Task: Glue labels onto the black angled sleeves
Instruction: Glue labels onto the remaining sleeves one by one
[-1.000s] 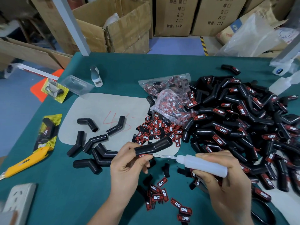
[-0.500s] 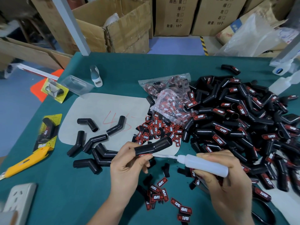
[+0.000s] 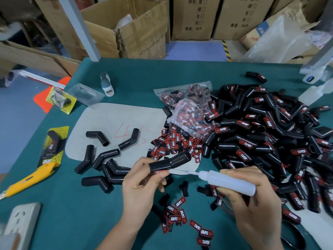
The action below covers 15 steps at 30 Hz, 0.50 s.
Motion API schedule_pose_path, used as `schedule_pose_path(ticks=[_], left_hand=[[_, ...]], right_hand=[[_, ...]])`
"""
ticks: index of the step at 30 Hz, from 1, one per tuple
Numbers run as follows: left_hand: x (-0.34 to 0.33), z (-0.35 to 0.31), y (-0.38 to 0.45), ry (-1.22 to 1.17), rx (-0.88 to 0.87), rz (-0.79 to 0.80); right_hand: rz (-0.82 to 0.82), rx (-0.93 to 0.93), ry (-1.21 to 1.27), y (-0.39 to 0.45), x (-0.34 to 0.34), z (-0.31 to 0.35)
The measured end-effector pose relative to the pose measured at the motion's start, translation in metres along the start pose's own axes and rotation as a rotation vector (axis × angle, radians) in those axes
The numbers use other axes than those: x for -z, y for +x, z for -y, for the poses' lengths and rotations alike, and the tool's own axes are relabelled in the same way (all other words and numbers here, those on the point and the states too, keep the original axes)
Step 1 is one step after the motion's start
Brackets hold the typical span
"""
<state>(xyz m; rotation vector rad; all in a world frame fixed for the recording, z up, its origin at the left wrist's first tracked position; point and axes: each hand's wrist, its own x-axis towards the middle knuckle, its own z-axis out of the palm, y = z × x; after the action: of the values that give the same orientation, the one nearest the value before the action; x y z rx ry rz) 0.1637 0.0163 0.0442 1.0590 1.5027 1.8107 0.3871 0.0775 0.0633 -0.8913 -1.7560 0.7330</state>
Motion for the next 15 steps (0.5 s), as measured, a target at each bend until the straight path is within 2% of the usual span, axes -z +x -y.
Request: schedule_pose_path(ticks=[15], left_hand=[[-0.0008,0.0001,-0.0003,0.01,0.017,-0.017]], right_hand=[[0.012,0.009,-0.006,-0.0005,0.0001,-0.0006]])
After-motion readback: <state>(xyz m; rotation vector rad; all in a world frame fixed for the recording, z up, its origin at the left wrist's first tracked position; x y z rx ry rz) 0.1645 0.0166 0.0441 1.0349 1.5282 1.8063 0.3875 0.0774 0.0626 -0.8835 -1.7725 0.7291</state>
